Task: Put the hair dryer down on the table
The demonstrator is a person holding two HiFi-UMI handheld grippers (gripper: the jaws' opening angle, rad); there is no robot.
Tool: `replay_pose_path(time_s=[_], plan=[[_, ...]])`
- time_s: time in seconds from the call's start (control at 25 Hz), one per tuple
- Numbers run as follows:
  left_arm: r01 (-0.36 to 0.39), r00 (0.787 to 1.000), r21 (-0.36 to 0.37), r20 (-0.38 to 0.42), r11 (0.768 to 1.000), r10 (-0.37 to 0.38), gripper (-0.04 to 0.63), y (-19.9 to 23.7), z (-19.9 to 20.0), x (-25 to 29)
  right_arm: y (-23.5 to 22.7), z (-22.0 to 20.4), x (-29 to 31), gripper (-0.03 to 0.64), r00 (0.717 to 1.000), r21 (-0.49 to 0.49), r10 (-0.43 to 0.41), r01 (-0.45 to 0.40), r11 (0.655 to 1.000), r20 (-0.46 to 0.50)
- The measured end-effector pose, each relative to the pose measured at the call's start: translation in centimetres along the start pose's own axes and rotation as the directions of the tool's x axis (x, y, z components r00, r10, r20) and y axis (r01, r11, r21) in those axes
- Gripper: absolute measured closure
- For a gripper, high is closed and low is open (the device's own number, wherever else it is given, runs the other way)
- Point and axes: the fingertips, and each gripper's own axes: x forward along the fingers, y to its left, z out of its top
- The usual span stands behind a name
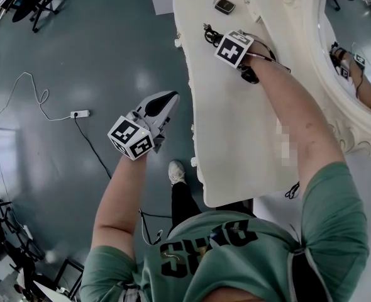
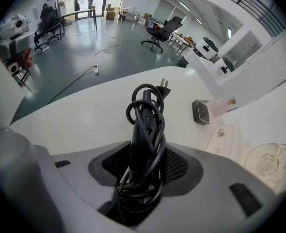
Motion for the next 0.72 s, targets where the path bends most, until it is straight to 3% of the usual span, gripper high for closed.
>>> replay_pose_path(time_s=[0.6,0.72], plan=[[-0.017,1.0,-0.018,0.002,1.0,0.017,0.583,1.6,-0.3,0.0,-1.3,-0.3,1.1,0.401,0.998,0.081,0.038,-0.042,0.996,0.046],[-0.014,1.0,-0.011,0.001,1.0,0.014,0.583,1.3,-0.1,-0.1,-1.3,-0.2,0.6,0.366,0.997,0.115,0.034,-0.041,0.993,0.07]])
